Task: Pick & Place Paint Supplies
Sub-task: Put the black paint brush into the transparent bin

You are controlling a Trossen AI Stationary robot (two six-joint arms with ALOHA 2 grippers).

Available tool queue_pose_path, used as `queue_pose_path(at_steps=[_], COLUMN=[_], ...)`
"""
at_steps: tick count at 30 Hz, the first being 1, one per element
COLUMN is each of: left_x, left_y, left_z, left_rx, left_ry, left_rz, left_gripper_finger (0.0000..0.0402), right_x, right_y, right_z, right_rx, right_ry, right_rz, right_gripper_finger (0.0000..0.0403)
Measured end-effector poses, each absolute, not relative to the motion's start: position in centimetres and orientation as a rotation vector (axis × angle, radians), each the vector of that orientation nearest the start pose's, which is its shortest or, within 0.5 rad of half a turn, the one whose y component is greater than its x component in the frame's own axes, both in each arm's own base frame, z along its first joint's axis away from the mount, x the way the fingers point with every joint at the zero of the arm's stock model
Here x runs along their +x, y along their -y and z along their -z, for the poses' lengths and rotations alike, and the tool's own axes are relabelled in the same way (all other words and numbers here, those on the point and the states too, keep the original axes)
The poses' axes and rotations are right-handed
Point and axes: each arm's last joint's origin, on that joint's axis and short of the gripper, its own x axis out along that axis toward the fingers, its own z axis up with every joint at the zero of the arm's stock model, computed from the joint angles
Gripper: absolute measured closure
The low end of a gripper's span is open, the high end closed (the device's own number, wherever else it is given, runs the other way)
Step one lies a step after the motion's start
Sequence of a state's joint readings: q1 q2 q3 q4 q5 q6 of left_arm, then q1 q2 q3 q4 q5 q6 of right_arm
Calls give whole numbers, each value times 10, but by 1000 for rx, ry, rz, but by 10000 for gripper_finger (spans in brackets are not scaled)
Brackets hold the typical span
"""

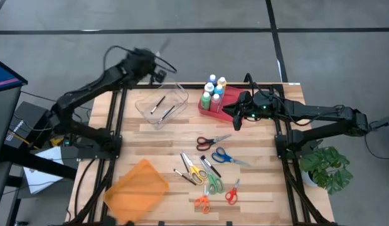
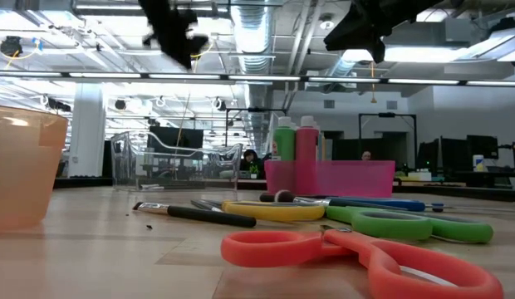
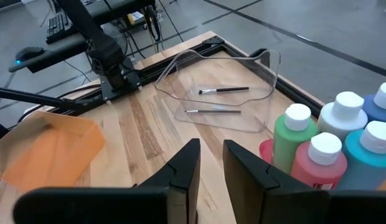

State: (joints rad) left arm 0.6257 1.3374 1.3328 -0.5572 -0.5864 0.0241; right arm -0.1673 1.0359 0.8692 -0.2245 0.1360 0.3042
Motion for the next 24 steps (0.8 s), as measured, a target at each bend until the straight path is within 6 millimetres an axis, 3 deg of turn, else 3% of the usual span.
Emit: queue_pose_path(at_steps=[5,9,13,24], left_x=[235,246,249,243], left_y=[-186,-180,-172,-148], left_z=[-307,-272,-253,-224], left_rx=[-210,-338,-380,-455], left_ry=[-743,-849,-959,-1108], left_rz=[-989,-907,-892,-886], left_gripper_finger=[399,399,399,399], right_x=[222,222,222,222], right_y=[42,42,42,41], right_z=[-312,-312,-312,-312], right_rx=[303,304,304,281], right_ry=[-344,-344,-344,-355], right_rz=[357,357,357,353], right_gripper_finger=[335,335,335,335])
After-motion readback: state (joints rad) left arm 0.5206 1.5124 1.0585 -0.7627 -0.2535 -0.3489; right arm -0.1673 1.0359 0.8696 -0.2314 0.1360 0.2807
